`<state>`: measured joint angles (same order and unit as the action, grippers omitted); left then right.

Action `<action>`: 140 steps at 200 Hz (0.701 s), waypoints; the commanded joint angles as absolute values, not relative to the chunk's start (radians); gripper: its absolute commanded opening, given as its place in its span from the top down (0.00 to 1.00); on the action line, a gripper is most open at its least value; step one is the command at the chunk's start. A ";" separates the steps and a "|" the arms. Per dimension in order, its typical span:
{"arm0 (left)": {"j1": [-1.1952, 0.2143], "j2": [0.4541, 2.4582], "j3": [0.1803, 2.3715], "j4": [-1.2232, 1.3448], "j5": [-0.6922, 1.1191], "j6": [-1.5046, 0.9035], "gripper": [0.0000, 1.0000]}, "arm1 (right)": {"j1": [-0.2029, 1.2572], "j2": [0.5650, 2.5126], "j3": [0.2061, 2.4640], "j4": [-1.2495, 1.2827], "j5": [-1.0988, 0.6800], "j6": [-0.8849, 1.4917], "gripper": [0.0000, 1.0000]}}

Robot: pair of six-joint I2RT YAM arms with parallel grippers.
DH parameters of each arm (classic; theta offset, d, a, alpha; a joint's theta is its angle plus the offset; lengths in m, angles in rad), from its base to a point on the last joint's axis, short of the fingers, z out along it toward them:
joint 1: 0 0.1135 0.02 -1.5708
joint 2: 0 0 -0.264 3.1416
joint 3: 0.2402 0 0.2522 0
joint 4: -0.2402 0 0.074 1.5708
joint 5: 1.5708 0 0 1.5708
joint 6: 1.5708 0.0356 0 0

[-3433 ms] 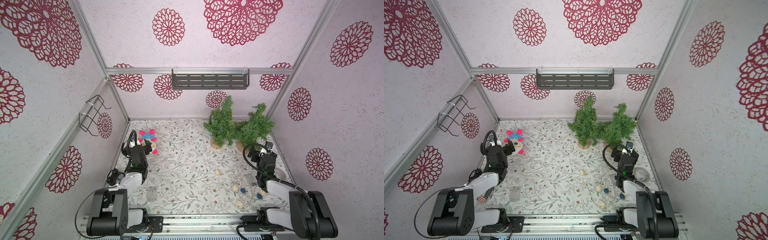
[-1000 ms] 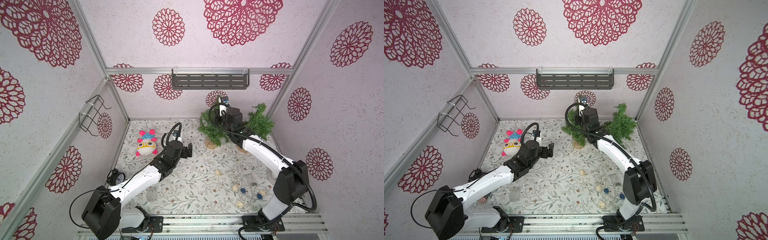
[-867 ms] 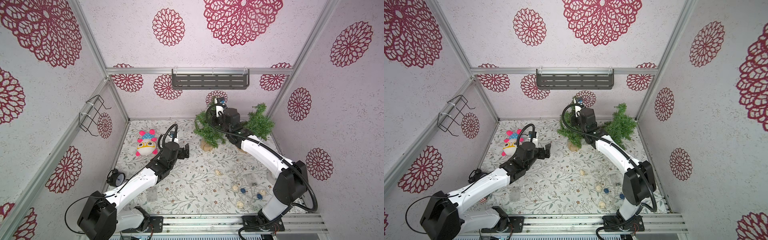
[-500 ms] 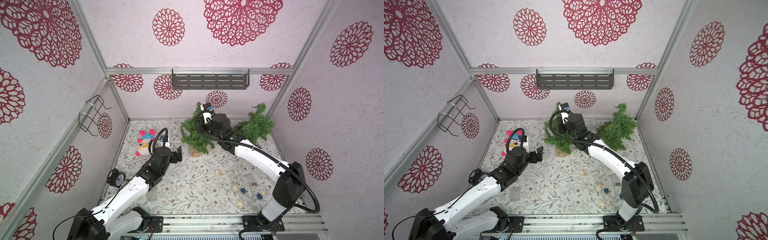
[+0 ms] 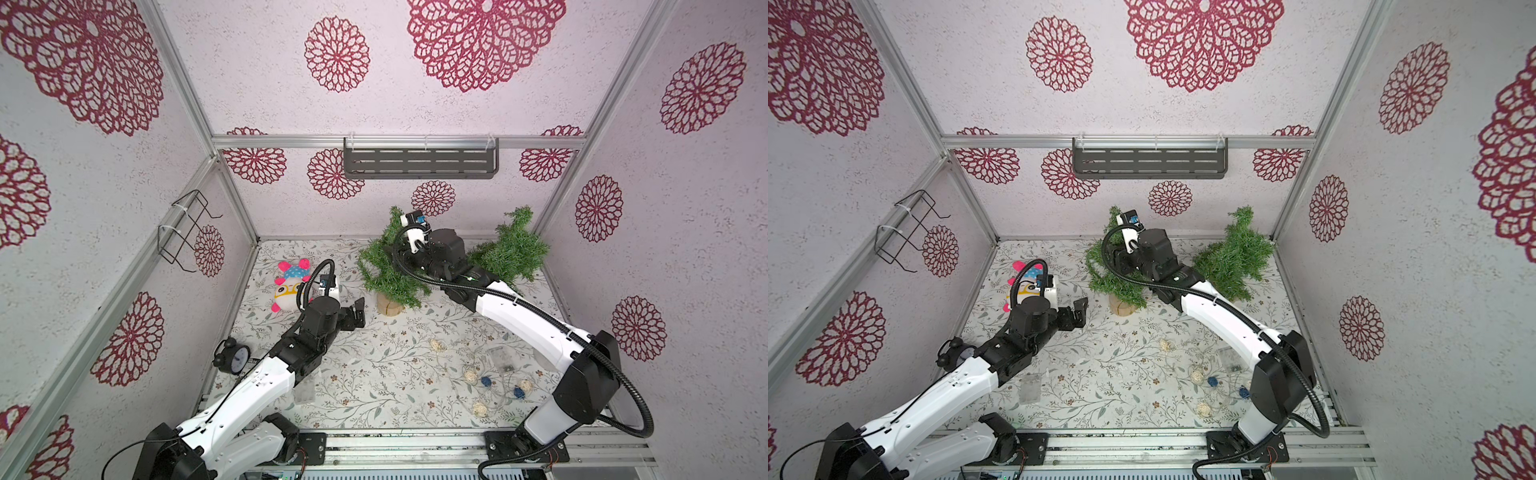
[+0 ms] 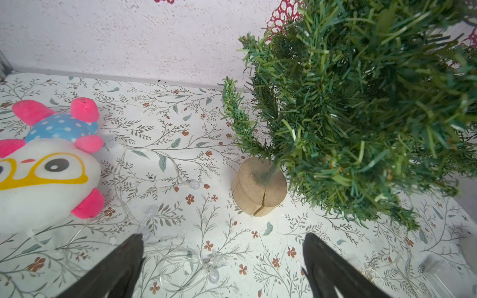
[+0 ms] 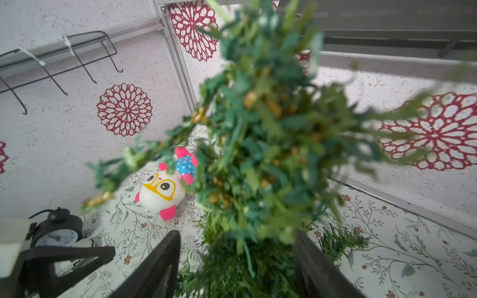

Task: Wrap string light around the christmas tree
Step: Move the christmas tree to the center of the board, then pick up the light string from the center of the board.

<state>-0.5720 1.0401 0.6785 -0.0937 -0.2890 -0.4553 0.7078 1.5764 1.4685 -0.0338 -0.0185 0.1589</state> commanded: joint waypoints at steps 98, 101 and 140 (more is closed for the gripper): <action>-0.702 1.014 0.684 -0.175 -0.349 -0.490 0.02 | 0.681 1.103 1.066 -0.275 -0.015 0.331 0.17; -0.711 1.014 0.685 -0.177 -0.352 -0.489 0.02 | 0.678 1.092 1.045 -0.275 -0.014 0.344 0.17; -0.808 1.051 0.691 -0.182 -0.379 -0.488 0.02 | 0.617 0.998 0.832 -0.325 0.046 0.529 0.29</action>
<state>-0.7609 1.0260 0.6777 -0.1715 -0.3462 -0.4801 0.6590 1.0405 0.9085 -0.2733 -0.0181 0.3725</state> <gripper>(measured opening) 0.978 0.751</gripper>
